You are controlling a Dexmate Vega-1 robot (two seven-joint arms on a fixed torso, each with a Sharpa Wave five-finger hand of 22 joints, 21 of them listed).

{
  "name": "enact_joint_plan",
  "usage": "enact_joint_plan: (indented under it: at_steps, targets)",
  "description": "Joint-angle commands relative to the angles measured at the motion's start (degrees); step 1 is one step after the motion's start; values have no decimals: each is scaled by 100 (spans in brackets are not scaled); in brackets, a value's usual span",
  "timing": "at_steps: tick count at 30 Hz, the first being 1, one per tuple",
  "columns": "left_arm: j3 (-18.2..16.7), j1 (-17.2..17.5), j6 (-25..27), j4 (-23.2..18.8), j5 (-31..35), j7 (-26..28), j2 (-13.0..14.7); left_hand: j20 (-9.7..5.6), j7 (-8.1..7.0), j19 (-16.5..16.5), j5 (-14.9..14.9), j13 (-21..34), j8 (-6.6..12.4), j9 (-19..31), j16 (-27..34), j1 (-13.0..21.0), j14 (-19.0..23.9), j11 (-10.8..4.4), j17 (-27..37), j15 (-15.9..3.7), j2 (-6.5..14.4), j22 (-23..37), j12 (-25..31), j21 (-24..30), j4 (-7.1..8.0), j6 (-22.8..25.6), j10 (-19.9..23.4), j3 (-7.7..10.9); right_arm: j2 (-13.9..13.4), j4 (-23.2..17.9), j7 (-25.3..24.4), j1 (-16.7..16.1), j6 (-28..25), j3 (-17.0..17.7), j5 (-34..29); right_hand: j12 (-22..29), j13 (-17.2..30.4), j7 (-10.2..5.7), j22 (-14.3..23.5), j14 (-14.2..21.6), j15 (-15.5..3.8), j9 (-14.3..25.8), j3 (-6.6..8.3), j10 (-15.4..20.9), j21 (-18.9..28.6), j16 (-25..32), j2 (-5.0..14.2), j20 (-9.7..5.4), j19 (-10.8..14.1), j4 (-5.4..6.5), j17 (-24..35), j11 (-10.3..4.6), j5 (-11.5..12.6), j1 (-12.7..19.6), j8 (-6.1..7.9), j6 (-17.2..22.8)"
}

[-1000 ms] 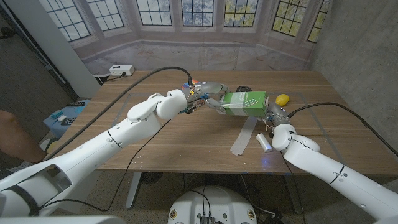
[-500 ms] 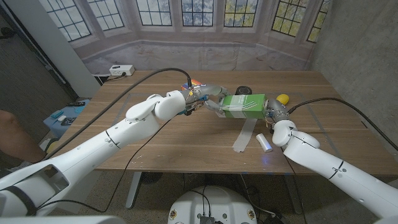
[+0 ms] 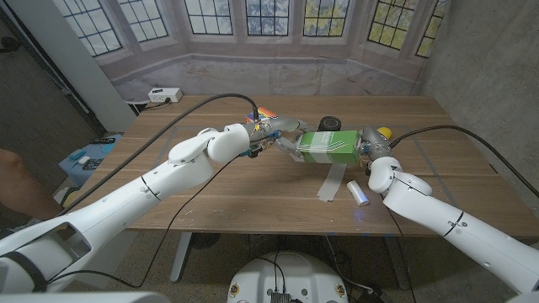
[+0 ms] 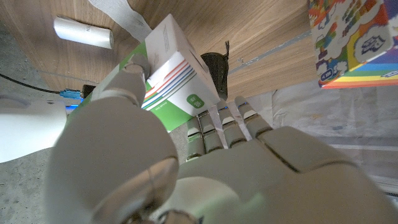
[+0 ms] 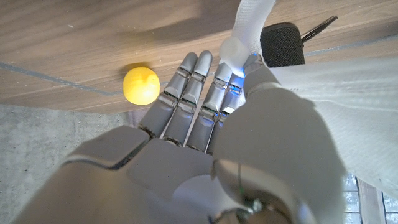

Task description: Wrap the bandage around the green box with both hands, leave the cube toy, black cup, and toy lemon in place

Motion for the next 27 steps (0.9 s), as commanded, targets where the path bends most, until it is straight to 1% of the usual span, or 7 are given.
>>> enact_joint_plan:
  at_steps: [1,16,27]
  targets:
    - [19,31,-12,-29,-47,-82,45,15,149,-9,35,8,477,6,-13,-70,17,15,13,34,316,19,39,2,19,243,12,59,-63,-93,82,44,11,2,-173,46,9,-45,16,53,-668,10,-5,31,47,-20,17,-174,-19,12,31,-17,39,37,-11,42]
    - [86,57,40,-128,-13,-226,54,27,151,-20,36,9,481,6,-9,-68,10,26,15,32,339,20,45,0,20,246,17,44,-195,-312,94,-102,99,134,-271,42,12,-33,16,54,-666,11,-11,29,51,-38,27,-175,-18,15,41,-25,38,33,-9,50]
    - [121,37,45,-179,35,-332,59,27,157,-22,39,10,481,3,-10,-67,8,29,14,32,341,20,48,1,15,244,18,45,-264,-414,160,-105,220,180,-388,38,12,-33,15,63,-665,12,-18,29,51,-46,29,-173,-24,16,49,-31,38,31,-11,47]
